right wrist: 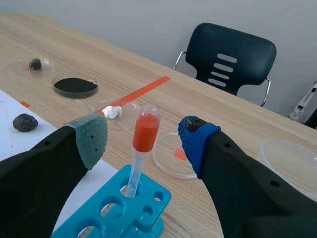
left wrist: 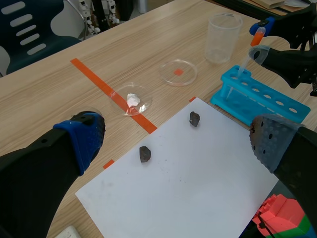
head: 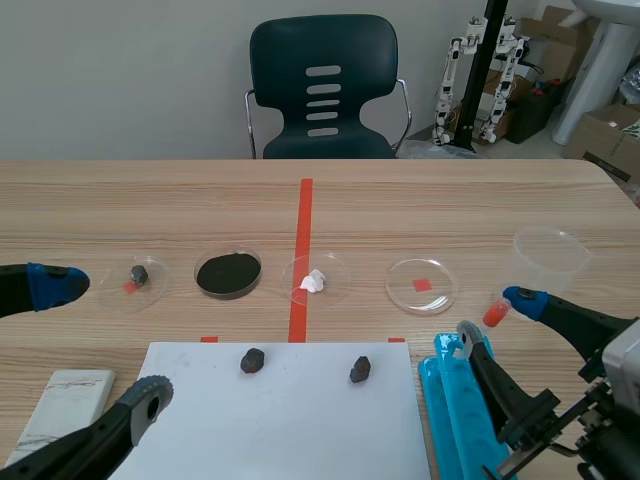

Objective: Pick up the dropper by the top with the right hand

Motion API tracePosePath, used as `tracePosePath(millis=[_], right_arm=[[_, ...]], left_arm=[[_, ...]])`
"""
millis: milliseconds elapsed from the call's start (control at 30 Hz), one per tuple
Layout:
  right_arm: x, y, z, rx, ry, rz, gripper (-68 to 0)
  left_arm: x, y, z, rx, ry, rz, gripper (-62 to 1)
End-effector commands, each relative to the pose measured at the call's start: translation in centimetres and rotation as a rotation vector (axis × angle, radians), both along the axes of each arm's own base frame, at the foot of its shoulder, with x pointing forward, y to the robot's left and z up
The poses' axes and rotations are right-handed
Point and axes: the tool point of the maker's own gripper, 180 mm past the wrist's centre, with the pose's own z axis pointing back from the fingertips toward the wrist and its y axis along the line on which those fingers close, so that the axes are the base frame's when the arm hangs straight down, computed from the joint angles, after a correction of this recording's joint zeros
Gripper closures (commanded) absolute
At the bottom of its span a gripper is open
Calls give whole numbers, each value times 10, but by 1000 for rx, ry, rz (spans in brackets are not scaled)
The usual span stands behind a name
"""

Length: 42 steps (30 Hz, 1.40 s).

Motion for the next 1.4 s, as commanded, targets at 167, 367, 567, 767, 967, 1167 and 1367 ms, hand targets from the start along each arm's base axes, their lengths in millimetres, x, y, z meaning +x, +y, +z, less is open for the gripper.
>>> tracePosePath(millis=[167,367,567,767,967,1167,1367], right_arm=[[3,-1,7,-1,-28,9,-261],[3,-1,7,-1,-29,9,-202],[3,-1,7,-1,-29,9,-164],[3,-1,7,-2,-29,10,-135],[3,-1,7,-1,-29,10,-105],[3,-1,7,-2,-29,10,-89],[3,0,7,-4,-29,12,-76]], left_arm=[[1,-2,7,-25,-15,0,-615],[1,-2,7,-25,-15,0,-615],[1,-2,7,-25,-15,0,-615],[1,-2,7,-25,-15,0,-615],[1,-2,7,-25,-15,0,-615],[1,-2,7,-25,-15,0,-615],[1,-2,7,-25,-15,0,-615]])
